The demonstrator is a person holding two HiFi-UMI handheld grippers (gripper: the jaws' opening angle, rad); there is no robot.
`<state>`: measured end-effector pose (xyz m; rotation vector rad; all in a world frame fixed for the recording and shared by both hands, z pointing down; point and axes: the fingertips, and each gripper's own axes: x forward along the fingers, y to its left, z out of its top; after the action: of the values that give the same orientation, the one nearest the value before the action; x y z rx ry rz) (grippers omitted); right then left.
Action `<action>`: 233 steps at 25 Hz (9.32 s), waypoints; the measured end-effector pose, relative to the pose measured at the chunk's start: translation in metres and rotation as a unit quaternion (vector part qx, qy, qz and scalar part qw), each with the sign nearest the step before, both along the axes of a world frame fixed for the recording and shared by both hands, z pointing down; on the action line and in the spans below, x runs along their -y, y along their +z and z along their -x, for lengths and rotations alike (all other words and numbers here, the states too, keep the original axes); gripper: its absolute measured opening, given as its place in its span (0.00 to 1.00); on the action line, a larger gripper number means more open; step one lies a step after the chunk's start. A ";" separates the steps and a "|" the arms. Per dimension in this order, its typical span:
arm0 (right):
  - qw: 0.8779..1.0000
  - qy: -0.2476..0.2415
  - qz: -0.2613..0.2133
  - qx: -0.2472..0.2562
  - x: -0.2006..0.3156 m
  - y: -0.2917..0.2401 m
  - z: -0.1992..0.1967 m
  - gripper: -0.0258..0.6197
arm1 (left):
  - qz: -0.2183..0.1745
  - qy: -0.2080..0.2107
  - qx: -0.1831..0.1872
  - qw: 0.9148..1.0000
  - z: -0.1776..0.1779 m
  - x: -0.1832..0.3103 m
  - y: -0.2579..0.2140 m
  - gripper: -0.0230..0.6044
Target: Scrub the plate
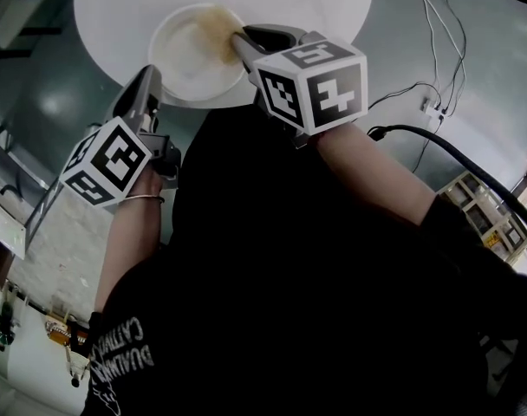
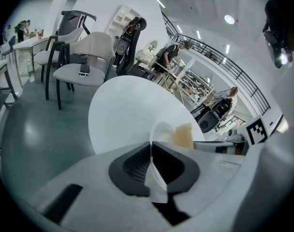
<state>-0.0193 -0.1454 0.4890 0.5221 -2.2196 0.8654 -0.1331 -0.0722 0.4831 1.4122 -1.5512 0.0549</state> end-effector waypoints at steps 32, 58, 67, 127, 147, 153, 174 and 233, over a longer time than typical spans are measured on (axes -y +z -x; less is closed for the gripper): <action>0.992 -0.090 0.087 0.034 -0.061 0.004 0.051 0.08 | 0.001 -0.071 -0.054 0.996 0.001 -0.010 0.002 0.06; 0.998 0.000 0.061 -0.014 -0.010 0.014 -0.005 0.08 | -0.003 -0.076 -0.053 0.996 0.002 -0.011 0.002 0.06; 0.998 0.028 0.053 0.021 0.013 -0.006 -0.002 0.08 | -0.008 -0.078 -0.050 0.996 0.004 -0.010 0.002 0.06; 0.967 -0.062 0.209 0.132 -0.070 -0.009 0.051 0.08 | -0.021 -0.120 -0.085 0.989 0.008 -0.023 0.014 0.06; 0.982 -0.113 0.150 -0.001 -0.079 0.020 -0.003 0.08 | -0.012 -0.131 -0.067 0.989 0.005 -0.028 0.010 0.06; 0.986 -0.096 0.137 -0.009 -0.051 0.019 -0.012 0.08 | -0.003 -0.128 -0.060 0.990 0.009 -0.025 0.013 0.06; 0.995 -0.039 0.088 0.040 0.017 -0.015 0.010 0.08 | -0.003 -0.149 -0.074 0.986 0.016 -0.026 0.022 0.19; 0.926 -0.035 -0.244 0.285 -0.217 -0.390 0.011 0.08 | -0.455 0.056 0.194 0.867 -0.014 -0.240 -0.387 0.04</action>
<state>-0.0303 0.0718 0.0987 0.4456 -3.0002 0.4476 -0.1193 0.1681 0.0961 2.3401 -1.9308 -0.3998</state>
